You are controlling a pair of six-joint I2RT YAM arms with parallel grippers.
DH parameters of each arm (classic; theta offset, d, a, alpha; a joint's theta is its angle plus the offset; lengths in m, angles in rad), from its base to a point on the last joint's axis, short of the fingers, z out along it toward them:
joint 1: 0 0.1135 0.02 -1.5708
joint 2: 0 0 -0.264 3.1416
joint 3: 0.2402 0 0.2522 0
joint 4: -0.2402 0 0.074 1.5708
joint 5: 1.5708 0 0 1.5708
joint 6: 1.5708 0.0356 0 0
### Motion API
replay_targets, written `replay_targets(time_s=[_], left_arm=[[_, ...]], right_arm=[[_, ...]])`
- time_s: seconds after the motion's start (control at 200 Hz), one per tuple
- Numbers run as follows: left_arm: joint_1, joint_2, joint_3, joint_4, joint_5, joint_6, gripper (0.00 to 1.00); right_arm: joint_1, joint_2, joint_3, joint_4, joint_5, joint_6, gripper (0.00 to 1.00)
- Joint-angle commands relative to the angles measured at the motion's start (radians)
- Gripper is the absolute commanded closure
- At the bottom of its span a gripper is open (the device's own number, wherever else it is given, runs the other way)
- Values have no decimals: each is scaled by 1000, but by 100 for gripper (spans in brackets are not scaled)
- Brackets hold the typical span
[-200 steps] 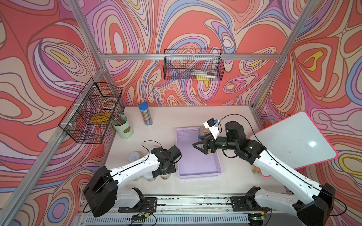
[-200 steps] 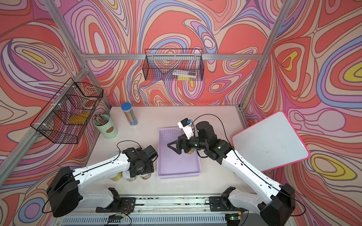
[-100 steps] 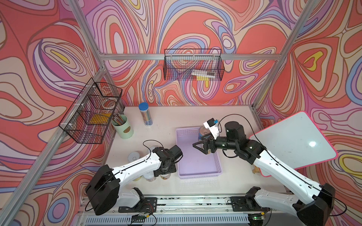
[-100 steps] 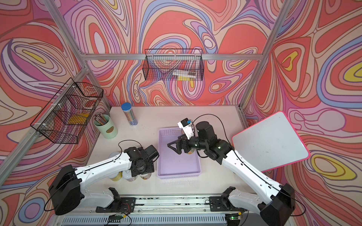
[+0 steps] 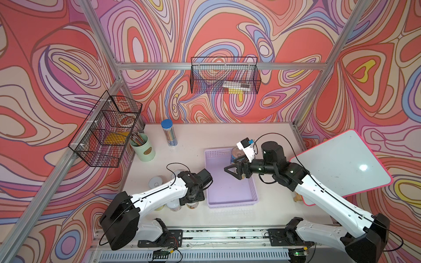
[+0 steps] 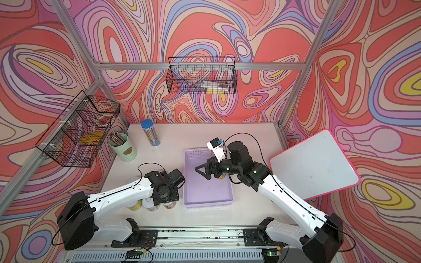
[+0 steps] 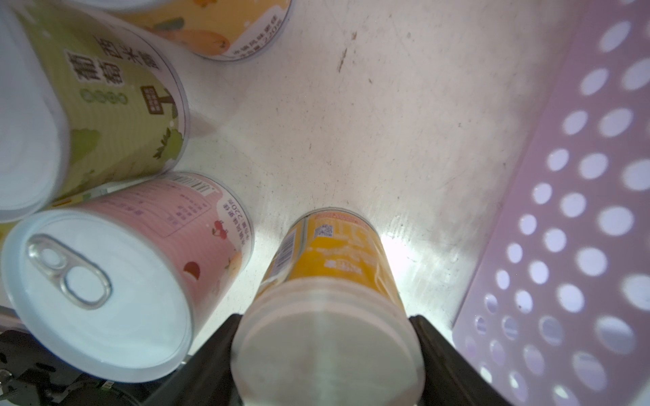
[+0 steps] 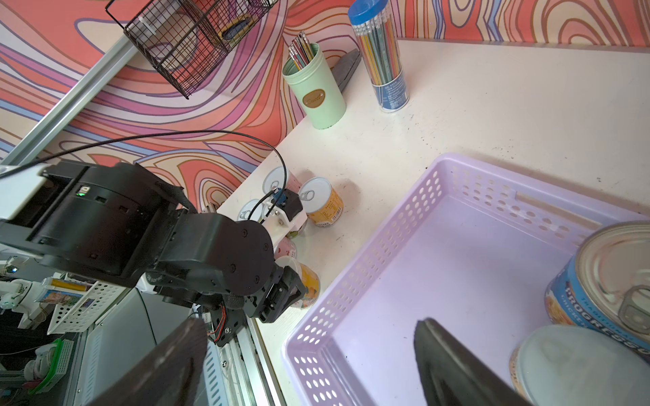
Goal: Put the canned food in the basket
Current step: Pick up the canned food from the center of the board.
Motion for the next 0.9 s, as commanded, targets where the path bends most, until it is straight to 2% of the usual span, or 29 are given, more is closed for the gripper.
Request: replay_targets(time_s=[0.0, 0.25, 0.441, 0.681, 0.896], left_arm=[[-3, -11, 7, -12, -27, 7, 29], [-2, -131, 58, -87, -120, 18, 34], [-2, -200, 146, -105, -156, 142, 40], [-2, -227, 227, -83, -122, 301, 45], [-2, -241, 269, -4, -5, 449, 47]], right_arm=[[-1, 6, 9, -1, -2, -3, 7], [-1, -13, 49, -47, 16, -27, 7], [0, -49, 80, -92, 47, -46, 7], [-1, -82, 62, -78, 89, -30, 7], [0, -114, 27, -71, 166, -13, 5]])
